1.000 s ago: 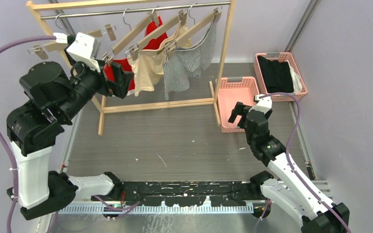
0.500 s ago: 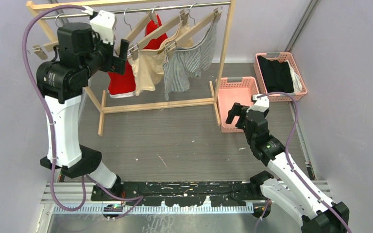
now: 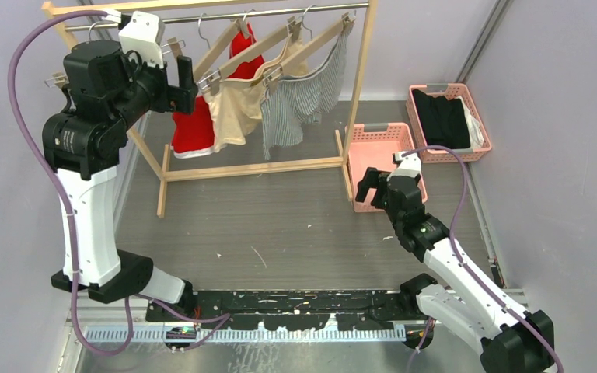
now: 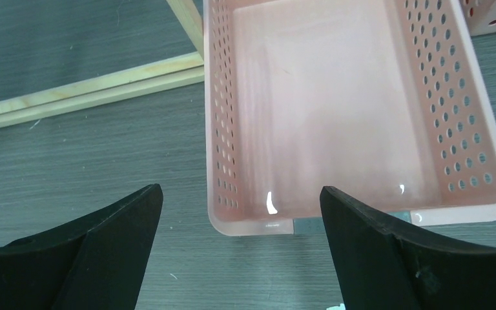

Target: Remove the underwear clipped to the hanger

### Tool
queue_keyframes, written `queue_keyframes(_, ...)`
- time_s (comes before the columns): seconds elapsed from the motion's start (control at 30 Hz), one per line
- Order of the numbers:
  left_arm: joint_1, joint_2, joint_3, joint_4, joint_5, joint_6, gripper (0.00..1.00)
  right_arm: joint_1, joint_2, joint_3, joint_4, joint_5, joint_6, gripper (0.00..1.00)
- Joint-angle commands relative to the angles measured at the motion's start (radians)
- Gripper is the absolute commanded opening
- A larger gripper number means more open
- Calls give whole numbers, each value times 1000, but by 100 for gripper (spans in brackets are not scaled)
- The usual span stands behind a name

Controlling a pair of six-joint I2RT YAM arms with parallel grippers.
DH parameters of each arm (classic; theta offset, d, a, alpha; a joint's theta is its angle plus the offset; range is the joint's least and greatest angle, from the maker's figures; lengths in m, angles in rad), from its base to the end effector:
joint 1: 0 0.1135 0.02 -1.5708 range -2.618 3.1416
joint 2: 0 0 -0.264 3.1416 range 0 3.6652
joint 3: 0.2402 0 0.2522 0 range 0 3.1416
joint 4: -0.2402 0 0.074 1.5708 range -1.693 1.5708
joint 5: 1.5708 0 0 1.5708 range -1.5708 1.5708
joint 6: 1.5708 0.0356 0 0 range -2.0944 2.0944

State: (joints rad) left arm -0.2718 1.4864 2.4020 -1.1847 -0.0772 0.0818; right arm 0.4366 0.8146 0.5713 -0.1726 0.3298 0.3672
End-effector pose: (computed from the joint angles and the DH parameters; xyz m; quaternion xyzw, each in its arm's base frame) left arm 0.1982 -0.0524 0.5782 0.1168 0.7867 -0.0269 0.6056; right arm 0.1766 0.0697 0.2613 0.0609 0.8291 0.0841 0.5494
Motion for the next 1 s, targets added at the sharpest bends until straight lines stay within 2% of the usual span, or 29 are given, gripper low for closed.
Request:
queue_keyframes(0.0,7,-56,-39,188,19,-30,96,4,-1,-2,62,-28,5,98)
queue_keyframes(0.2,18,-6,2,220,-15,-44,100,6,-9,-5,62,-30,-1,97)
queue_keyframes(0.33,28,42,14,244,-5,-52,98,7,-15,-4,58,-31,-3,96)
queue_keyframes(0.67,33,34,-79,349,21,-54,100,7,-30,-14,59,-27,-11,96)
queue_keyframes(0.97,34,22,-115,391,43,-49,88,9,-20,-14,69,-34,-10,95)
